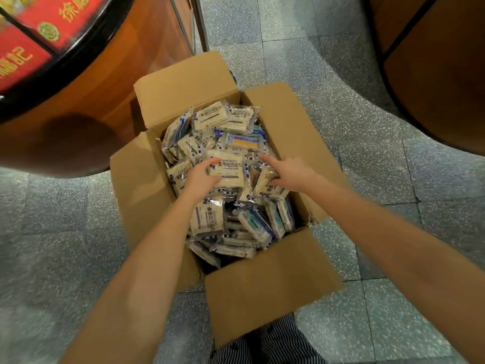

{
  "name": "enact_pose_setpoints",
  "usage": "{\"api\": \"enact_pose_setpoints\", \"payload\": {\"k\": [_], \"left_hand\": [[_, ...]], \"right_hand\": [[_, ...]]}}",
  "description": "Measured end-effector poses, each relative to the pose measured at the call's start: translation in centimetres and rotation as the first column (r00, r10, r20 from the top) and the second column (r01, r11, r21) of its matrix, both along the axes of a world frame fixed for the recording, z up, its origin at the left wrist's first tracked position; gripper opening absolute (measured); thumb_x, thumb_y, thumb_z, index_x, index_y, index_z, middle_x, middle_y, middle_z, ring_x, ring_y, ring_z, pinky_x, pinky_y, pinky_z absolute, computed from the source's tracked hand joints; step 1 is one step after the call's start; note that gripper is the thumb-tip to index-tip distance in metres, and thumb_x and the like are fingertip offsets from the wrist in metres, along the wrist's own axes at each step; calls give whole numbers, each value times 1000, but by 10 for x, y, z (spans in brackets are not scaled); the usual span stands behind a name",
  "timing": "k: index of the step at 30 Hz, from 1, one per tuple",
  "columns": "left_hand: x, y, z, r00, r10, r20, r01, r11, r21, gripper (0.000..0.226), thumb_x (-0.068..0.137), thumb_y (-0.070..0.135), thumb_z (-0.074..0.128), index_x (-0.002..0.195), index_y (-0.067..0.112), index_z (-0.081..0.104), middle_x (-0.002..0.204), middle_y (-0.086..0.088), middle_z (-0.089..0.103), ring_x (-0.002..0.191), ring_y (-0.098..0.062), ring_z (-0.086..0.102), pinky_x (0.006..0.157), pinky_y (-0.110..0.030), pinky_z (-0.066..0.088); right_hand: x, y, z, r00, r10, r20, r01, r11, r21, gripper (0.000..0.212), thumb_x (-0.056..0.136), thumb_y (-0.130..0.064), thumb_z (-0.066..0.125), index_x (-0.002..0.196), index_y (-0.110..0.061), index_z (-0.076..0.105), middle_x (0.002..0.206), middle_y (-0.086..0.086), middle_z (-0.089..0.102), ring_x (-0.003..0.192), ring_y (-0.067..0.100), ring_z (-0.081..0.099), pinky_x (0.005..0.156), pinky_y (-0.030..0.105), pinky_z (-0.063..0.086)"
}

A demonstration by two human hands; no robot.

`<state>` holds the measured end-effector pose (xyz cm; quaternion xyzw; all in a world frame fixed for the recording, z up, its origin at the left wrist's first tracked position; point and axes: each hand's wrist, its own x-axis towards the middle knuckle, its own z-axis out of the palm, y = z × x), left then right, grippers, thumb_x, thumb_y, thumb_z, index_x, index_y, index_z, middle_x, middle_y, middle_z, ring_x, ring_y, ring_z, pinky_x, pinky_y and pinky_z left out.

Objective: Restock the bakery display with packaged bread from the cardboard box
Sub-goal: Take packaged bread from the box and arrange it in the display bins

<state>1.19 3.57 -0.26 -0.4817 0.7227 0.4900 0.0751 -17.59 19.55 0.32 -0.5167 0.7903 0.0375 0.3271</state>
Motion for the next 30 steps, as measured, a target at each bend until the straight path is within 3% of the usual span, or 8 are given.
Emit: {"api": "enact_pose_setpoints", "payload": {"k": [6,8,11,16,19,24,27,30], "left_hand": [[4,9,41,994,20,-103,-20,1000,2,48,93,1,60,133,27,56,134,-4,50,43,-4,40,38,-17,36],[3,12,63,984,2,-176,-8,999,-35,47,93,4,62,133,27,56,146,-8,44,45,-2,41,39,-12,37],[-3,22,98,971,-57,-232,38,996,-84,47,93,5,62,135,26,55,151,-7,41,57,0,43,43,-8,41],[-35,57,156,916,-184,-358,165,983,-84,46,91,1,62,129,26,58,133,-13,55,79,-17,60,75,-34,60],[-66,94,193,858,-276,-433,249,961,-119,45,91,-1,61,131,21,58,123,-8,52,86,-13,59,60,-13,53],[-137,148,239,755,-445,-481,370,895,-248,43,89,-4,62,126,18,61,123,-10,51,99,-18,52,66,-10,46],[-189,183,257,699,-520,-492,424,854,-301,42,88,-5,62,126,14,62,118,-9,52,90,-14,53,58,-3,44],[-247,228,267,647,-569,-507,481,821,-307,42,89,-5,61,125,16,61,114,-7,49,83,-7,53,63,-10,50]], "right_hand": [[22,32,35,928,-334,163,360,919,-163,87,97,-14,57,155,-38,-3,80,5,64,61,16,60,51,27,54],[26,48,63,898,-402,178,436,865,-247,77,98,-14,56,154,-38,10,73,-3,55,54,7,49,43,12,39],[30,75,100,828,-510,233,561,742,-367,57,98,-15,57,148,-31,37,80,-5,58,49,0,40,38,7,30],[24,124,156,723,-639,263,668,548,-505,46,96,-18,61,139,-27,50,74,-10,55,62,13,54,52,14,42],[12,163,191,652,-701,289,713,437,-549,48,94,-19,63,140,-28,50,92,-1,63,79,18,63,66,30,50],[-26,231,234,552,-770,321,744,280,-607,53,93,-18,62,142,-32,47,118,10,65,98,27,66,85,49,55],[-56,276,254,502,-786,362,758,197,-622,57,96,-16,59,145,-39,42,118,8,65,98,30,66,84,51,56],[-95,327,268,449,-815,365,761,135,-635,51,96,-14,58,140,-39,48,107,4,66,91,36,66,75,54,57]]}}
